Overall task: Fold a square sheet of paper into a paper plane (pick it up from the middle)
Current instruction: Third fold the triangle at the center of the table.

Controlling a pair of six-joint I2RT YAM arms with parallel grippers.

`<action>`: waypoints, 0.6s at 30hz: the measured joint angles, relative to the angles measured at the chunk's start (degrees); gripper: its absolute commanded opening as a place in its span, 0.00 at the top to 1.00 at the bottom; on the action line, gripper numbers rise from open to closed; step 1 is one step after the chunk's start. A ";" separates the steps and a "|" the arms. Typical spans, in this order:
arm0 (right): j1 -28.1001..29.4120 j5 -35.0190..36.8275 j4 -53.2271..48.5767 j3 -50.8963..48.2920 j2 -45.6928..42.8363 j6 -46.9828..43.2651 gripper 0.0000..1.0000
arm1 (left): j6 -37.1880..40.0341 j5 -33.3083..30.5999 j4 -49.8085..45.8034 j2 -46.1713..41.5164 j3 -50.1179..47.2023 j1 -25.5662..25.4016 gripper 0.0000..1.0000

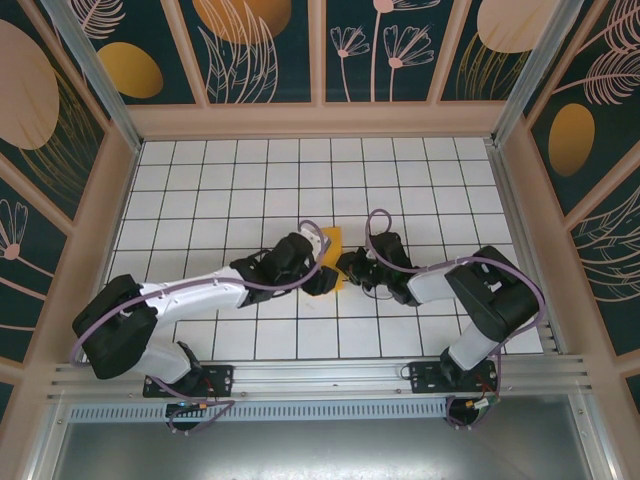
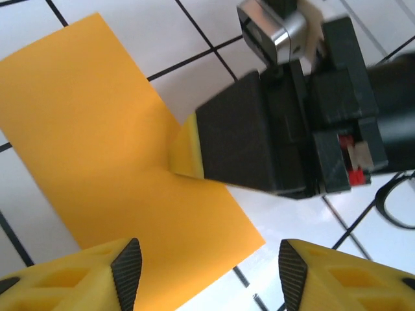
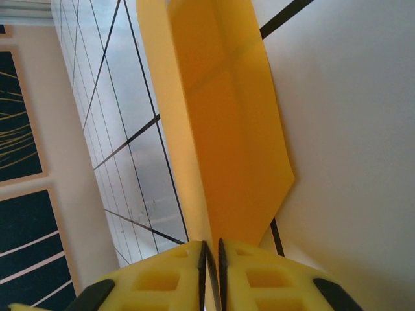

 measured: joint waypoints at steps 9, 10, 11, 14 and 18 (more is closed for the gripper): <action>-1.92 -0.81 -2.14 1.38 -1.44 -2.01 0.77 | 4.20 -9.64 -2.82 5.05 0.94 -7.85 0.29; -2.21 -1.16 -2.23 1.38 -1.64 -2.16 0.78 | 4.66 -10.29 -3.15 6.05 1.49 -8.46 0.28; -2.43 -1.44 -2.32 1.40 -1.73 -2.36 0.78 | 4.92 -10.84 -3.43 6.78 1.92 -8.92 0.27; -2.93 -2.69 -2.45 1.53 -1.73 -2.62 0.79 | 6.08 -12.41 -4.33 8.57 3.19 -10.03 0.24; -3.13 -3.96 -2.58 2.27 -1.64 -3.23 0.79 | 7.32 -15.17 -5.20 10.54 4.74 -11.37 0.21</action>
